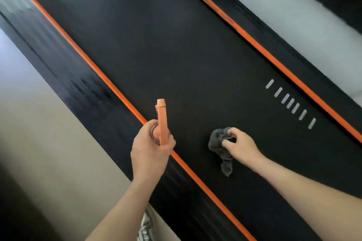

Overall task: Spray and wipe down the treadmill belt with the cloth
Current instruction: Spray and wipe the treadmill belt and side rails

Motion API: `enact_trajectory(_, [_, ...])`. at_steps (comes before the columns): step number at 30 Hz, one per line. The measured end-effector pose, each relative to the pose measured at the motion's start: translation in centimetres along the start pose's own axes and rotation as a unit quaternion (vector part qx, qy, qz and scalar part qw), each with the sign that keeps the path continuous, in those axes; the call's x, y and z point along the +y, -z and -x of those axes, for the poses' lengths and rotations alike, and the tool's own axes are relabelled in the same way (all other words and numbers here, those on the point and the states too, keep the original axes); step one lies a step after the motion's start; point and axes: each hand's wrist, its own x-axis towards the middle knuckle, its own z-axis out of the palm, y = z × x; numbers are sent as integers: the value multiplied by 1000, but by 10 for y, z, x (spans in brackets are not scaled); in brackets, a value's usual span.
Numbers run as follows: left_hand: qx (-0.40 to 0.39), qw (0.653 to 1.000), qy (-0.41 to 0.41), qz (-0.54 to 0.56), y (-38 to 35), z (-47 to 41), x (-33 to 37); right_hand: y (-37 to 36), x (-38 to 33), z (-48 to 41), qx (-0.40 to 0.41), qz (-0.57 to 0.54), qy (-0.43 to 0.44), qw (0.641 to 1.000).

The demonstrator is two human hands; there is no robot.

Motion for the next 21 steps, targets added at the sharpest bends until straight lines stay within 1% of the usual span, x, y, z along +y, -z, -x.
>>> enact_trajectory(1, [-2,1000,-20,-1,-9,1,4,0,-11,-8,0,61,70,996])
enact_trajectory(3, [3,999,-46,-5,-22,1,6,-19,-35,-22,-2,180,206,962])
enact_trajectory(4, [7,998,-56,-10,-29,1,8,-35,-43,-27,-1,216,260,941])
enact_trajectory(5, [12,998,-62,-14,-33,1,10,-51,-48,-32,-7,241,294,925])
enact_trajectory(7, [30,997,-71,-4,-46,0,9,-78,-48,-41,15,226,323,919])
enact_trajectory(8, [42,997,-71,-1,-58,2,8,-87,-37,-47,41,214,338,916])
enact_trajectory(10, [65,995,-67,27,-65,3,10,-90,-31,-52,93,213,370,899])
enact_trajectory(12, [83,993,-72,50,-89,15,14,-75,3,-60,123,210,384,891])
enact_trajectory(13, [78,993,-78,50,-93,18,17,-67,18,-63,139,207,375,893])
enact_trajectory(14, [57,993,-93,40,-108,27,22,-54,52,-64,164,202,347,901])
enact_trajectory(15, [39,993,-106,34,-117,33,23,-41,81,-61,167,197,308,916])
enact_trajectory(16, [26,993,-109,29,-124,37,23,-29,116,-57,190,186,267,926])
enact_trajectory(17, [13,994,-106,38,-131,42,23,-16,150,-49,210,164,210,941])
enact_trajectory(19, [1,995,-94,42,-151,44,24,10,204,-34,235,59,55,969])
enact_trajectory(20, [-4,994,-95,44,-159,44,25,17,213,-30,251,-6,-8,968])
enact_trajectory(21, [-6,994,-100,44,-160,44,25,15,205,-29,273,-64,-38,959])
